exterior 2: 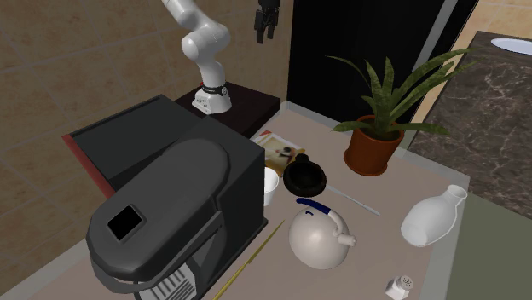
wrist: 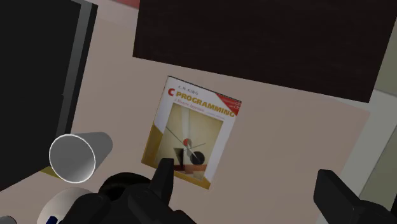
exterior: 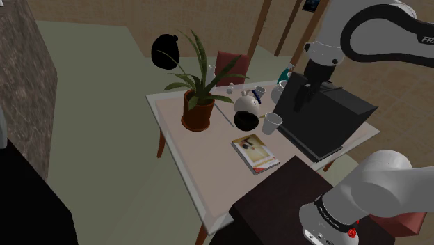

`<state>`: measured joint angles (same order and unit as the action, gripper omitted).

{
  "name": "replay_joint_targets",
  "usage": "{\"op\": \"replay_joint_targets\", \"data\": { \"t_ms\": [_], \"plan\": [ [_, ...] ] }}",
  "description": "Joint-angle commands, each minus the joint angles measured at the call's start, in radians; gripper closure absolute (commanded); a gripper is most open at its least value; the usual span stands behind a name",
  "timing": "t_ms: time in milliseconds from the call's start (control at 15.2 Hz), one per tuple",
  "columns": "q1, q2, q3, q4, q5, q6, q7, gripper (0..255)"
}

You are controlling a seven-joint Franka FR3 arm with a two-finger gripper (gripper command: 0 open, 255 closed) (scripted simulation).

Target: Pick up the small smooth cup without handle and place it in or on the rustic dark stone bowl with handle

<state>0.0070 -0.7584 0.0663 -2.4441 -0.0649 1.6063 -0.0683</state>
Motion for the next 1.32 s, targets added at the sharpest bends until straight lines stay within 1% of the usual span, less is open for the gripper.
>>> {"op": "replay_joint_targets", "data": {
  "t_ms": [0,330,660,990,1254],
  "plan": [
    [0.0,0.0,0.0,0.0,0.0,0.0,0.0,0],
    [-0.035,0.06,-0.053,-0.094,-0.057,0.177,-0.045,0],
    [-0.076,0.163,-0.108,-0.152,-0.115,0.365,-0.083,0],
    [-0.117,0.308,-0.163,-0.171,-0.169,0.556,-0.115,0],
    [-0.147,0.447,-0.204,-0.156,-0.205,0.704,-0.138,0]
  ]
}}
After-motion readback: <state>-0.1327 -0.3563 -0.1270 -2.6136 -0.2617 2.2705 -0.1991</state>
